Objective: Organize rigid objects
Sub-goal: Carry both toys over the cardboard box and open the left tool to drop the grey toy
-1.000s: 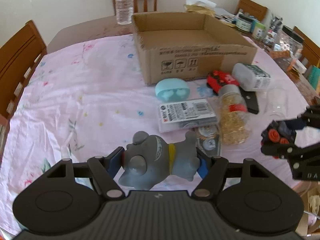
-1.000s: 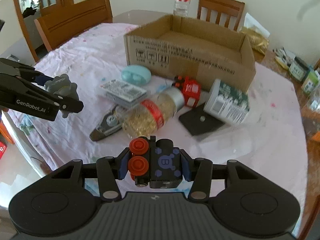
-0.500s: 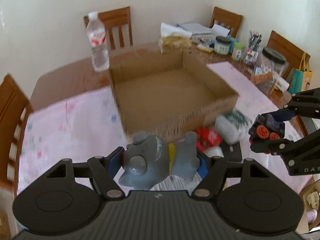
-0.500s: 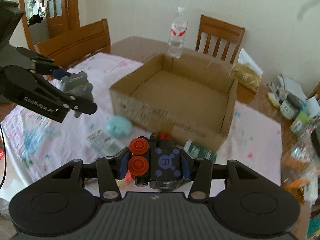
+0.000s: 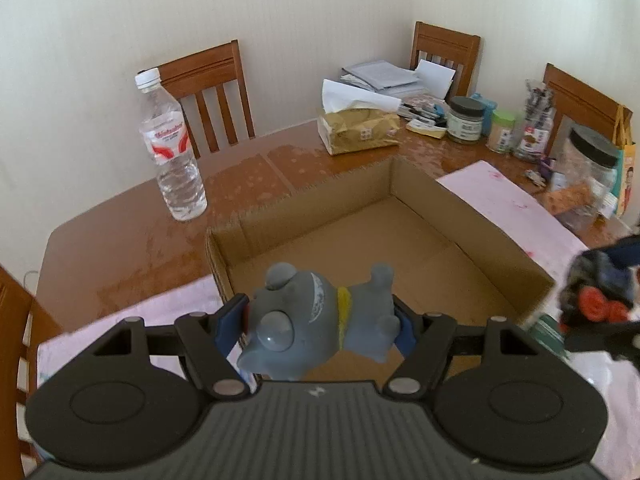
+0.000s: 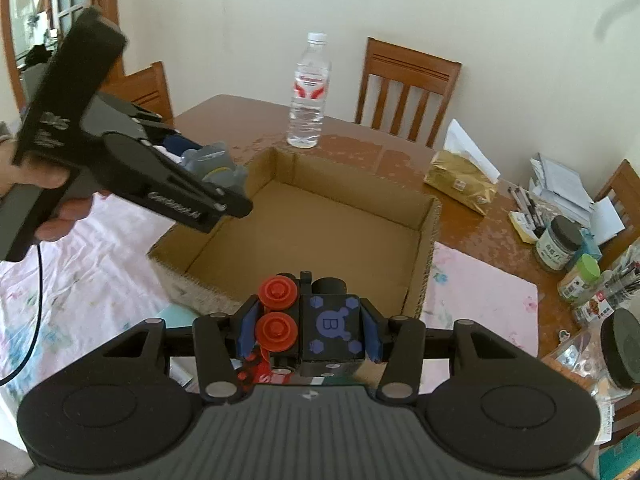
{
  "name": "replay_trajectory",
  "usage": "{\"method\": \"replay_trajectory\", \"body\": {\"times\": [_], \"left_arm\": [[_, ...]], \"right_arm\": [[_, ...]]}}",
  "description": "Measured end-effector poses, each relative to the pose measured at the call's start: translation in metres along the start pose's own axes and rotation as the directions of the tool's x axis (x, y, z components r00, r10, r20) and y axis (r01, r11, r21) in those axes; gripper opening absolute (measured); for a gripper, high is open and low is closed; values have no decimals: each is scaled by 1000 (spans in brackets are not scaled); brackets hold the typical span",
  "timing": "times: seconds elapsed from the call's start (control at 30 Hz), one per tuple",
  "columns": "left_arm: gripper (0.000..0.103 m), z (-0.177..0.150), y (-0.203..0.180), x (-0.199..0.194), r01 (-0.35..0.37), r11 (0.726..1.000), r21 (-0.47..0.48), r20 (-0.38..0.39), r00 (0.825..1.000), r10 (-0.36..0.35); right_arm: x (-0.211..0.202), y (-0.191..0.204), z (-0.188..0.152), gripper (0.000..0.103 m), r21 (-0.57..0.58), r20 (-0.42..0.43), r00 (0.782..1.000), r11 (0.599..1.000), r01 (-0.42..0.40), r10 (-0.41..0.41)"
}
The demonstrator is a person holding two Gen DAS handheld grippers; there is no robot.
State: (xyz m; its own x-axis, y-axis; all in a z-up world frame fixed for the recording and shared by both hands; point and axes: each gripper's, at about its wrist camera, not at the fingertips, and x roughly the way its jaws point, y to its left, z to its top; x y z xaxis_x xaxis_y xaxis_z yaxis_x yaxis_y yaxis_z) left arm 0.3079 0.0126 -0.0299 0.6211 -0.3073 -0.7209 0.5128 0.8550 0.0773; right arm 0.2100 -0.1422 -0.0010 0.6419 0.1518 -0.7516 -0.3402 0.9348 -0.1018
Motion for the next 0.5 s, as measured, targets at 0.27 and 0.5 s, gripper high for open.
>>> {"method": "replay_trajectory", "body": {"times": [0.27, 0.5], "left_arm": [[79, 21, 19, 39, -51, 999, -15, 52, 997, 51], [94, 15, 38, 39, -64, 992, -111, 102, 992, 76]], "right_arm": [[12, -9, 11, 56, 30, -30, 998, 998, 48, -48], [23, -10, 19, 55, 36, -48, 997, 998, 58, -56]]}}
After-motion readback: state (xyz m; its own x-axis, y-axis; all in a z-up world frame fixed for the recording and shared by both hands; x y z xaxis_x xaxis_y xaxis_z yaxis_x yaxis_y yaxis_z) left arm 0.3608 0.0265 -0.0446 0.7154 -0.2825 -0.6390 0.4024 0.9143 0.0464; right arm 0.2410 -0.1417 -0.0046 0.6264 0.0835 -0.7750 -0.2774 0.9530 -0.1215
